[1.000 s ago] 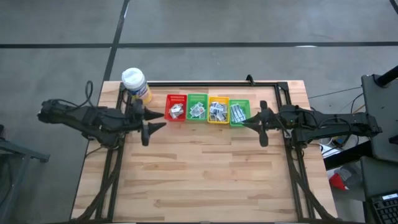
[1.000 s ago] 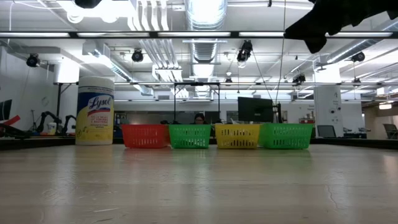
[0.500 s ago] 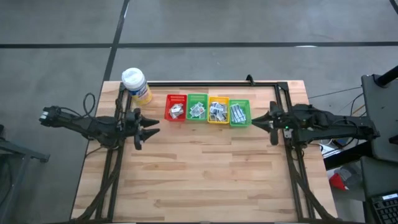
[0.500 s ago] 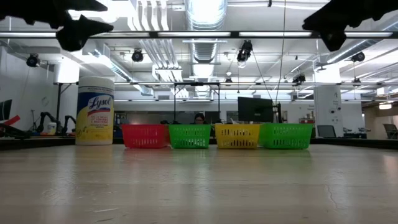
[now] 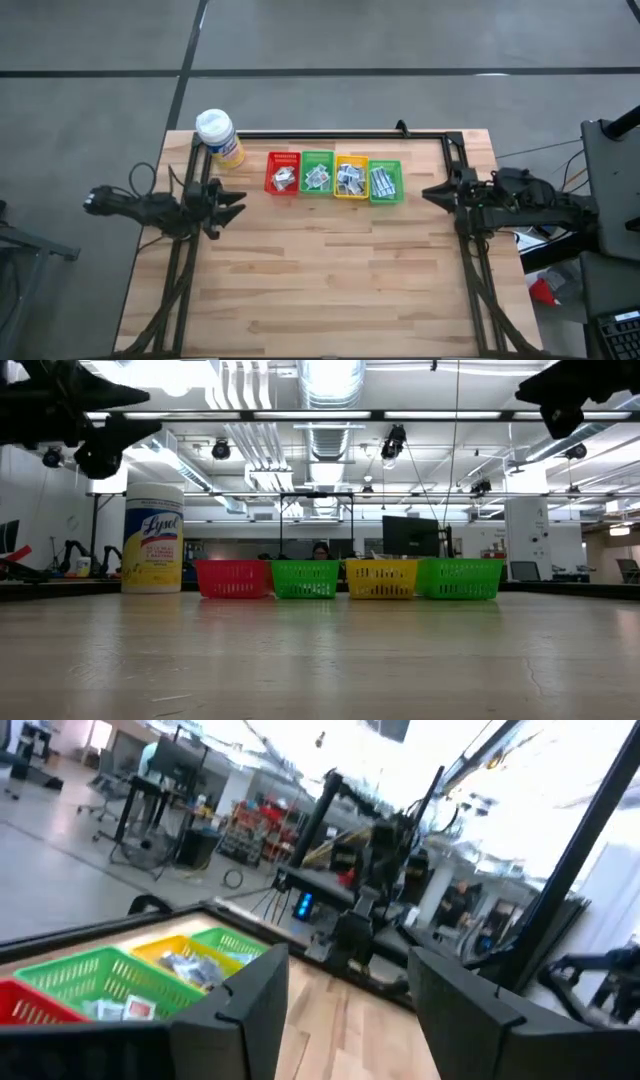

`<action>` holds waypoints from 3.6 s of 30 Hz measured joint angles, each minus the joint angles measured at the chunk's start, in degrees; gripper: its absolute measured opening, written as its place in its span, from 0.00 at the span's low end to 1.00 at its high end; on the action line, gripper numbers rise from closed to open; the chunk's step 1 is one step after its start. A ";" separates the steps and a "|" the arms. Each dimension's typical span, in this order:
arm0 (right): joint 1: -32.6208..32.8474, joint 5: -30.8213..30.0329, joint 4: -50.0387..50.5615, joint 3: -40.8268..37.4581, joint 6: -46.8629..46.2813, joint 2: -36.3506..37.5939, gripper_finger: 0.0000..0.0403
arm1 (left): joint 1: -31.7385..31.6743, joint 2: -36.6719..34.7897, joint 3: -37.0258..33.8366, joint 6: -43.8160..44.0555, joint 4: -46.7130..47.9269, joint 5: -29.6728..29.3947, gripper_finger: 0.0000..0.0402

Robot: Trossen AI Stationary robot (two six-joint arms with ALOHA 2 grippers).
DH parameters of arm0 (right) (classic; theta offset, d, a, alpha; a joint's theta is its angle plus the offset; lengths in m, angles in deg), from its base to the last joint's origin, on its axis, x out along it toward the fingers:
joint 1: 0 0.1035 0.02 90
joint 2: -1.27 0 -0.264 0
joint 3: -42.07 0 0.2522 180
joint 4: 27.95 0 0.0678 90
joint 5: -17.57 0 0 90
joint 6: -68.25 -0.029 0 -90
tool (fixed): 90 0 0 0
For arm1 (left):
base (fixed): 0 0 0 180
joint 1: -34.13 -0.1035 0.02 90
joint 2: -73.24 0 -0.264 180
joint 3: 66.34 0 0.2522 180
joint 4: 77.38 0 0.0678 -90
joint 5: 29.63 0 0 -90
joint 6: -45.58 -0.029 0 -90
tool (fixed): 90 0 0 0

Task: Pick & Place First Aid Supplies
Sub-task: Return to Home Position

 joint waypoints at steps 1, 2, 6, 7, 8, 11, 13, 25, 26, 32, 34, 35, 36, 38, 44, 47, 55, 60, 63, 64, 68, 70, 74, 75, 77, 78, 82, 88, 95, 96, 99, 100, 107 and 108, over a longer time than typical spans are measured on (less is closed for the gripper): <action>-0.02 -0.02 -0.03 -0.48 0.12 0.39 0.13 | 0.01 -1.16 -0.76 -0.02 -0.60 0.02 0.50; -0.02 -0.10 -0.04 -1.05 0.06 0.76 0.13 | 0.00 -2.21 -1.60 -0.03 -0.78 -0.14 0.50; -0.02 -0.09 -0.21 -4.36 -3.32 3.32 0.13 | 0.00 -3.15 -3.08 -0.02 0.43 -2.20 0.50; 0.00 -0.05 -0.13 -5.33 -4.08 4.13 0.13 | 0.00 -2.95 -3.07 0.07 1.89 -2.80 0.50; -0.02 -0.10 -0.40 -6.42 -4.68 4.97 0.13 | 0.00 -2.75 -3.07 0.24 2.04 -4.02 0.50; -0.02 -0.37 -2.42 -9.31 -5.40 7.86 0.13 | -0.02 -2.78 -3.08 -0.15 2.10 -5.78 0.50; -0.02 -0.39 -4.62 -11.44 -5.08 9.91 0.13 | -0.02 -2.78 -3.10 -0.64 2.02 -7.08 0.50; -0.02 -0.56 -12.98 -24.79 -4.33 11.84 0.13 | -0.04 -2.36 -3.18 -0.84 3.77 -9.14 0.50; -0.02 -0.54 -14.23 -25.64 -4.38 11.95 0.13 | -0.04 -2.39 -3.18 -0.83 4.11 -9.15 0.50; -0.02 -0.56 -19.02 -26.71 0.33 11.61 0.13 | -0.04 -2.11 -3.20 -0.77 4.56 -9.16 0.50; -0.02 -0.56 -19.10 -26.77 0.38 11.54 0.13 | -0.04 -1.97 -3.20 -0.75 4.61 -9.16 0.50; -0.02 -0.54 -19.10 -26.77 0.37 11.58 0.13 | -0.04 -1.88 -3.20 -0.74 4.60 -9.15 0.50; -0.02 -0.54 -19.00 -26.67 0.38 11.60 0.13 | -0.04 -1.86 -3.20 -0.74 4.62 -9.14 0.50; -0.02 -0.54 -18.91 -26.58 0.37 11.60 0.13 | -0.04 -1.86 -3.21 -0.74 4.65 -9.14 0.50; -0.02 -0.54 -18.97 -26.64 0.39 11.52 0.13 | -0.04 -1.88 -3.25 -0.74 4.69 -9.13 0.50; -0.02 -0.52 -19.00 -26.64 0.39 11.51 0.13 | -0.04 -1.88 -3.25 -0.74 4.71 -9.11 0.50; -0.02 -0.52 -19.02 -26.64 0.39 11.49 0.13 | -0.04 -1.88 -3.27 -0.74 4.78 -9.09 0.50; -0.02 -0.50 -19.02 -26.64 0.40 11.49 0.13 | -0.04 -1.88 -3.27 -0.74 4.80 -9.09 0.50; -0.02 -0.48 -19.02 -26.64 0.41 11.49 0.13 | -0.04 -1.88 -3.27 -0.74 4.80 -9.09 0.50; -0.02 -0.48 -19.02 -26.64 0.41 11.49 0.13 | -0.04 -1.88 -3.27 -0.74 4.82 -9.09 0.50; -0.02 -0.45 -19.02 -26.64 0.41 11.49 0.13 | -0.04 -1.88 -3.27 -0.74 4.82 -9.07 0.50; -0.02 -0.43 -19.02 -26.66 0.41 11.49 0.13 | -0.04 -1.88 -3.27 -0.74 4.82 -9.07 0.50; -0.02 -0.43 -19.03 -26.66 0.41 11.49 0.13 | -0.04 -1.88 -3.29 -0.74 4.82 -9.07 0.50; -0.02 -0.43 -19.02 -26.66 0.41 11.49 0.13 | -0.04 -1.88 -3.29 -0.74 4.84 -9.07 0.50; -0.02 -0.44 -19.02 -26.66 0.41 11.49 0.13 | -0.04 -1.88 -3.29 -0.74 4.84 -9.07 0.50; -0.02 -0.43 -19.02 -26.67 0.41 11.49 0.13 | -0.04 -1.88 -3.29 -0.74 4.84 -9.07 0.50; -0.02 -0.43 -19.03 -26.68 0.41 11.49 0.13 | -0.04 -1.87 -3.29 -0.74 4.84 -9.07 0.50; -0.02 -0.45 -19.04 -26.68 0.41 11.49 0.13 | -0.04 -1.88 -3.29 -0.74 4.84 -9.07 0.50; -0.02 -0.45 -19.04 -26.68 0.41 11.49 0.13 | -0.04 -1.88 -3.29 -0.74 4.84 -9.07 0.50; -0.02 -0.45 -19.04 -26.68 0.41 11.49 0.13 | -0.04 -1.88 -3.29 -0.75 4.84 -9.07 0.50; -0.02 -0.45 -19.04 -26.68 0.41 11.49 0.13 | -0.04 -1.88 -3.29 -0.74 4.84 -9.06 0.50; -0.02 -0.45 -19.04 -26.68 0.41 11.49 0.13 | -0.04 -1.88 -3.29 -0.74 4.84 -9.07 0.50; -0.02 -0.45 -19.03 -26.68 0.41 11.49 0.13 | -0.04 -1.88 -3.29 -0.77 4.84 -9.07 0.50; -0.02 -0.45 -19.02 -26.68 0.41 11.49 0.13 | -0.04 -1.88 -3.29 -0.75 4.84 -9.06 0.50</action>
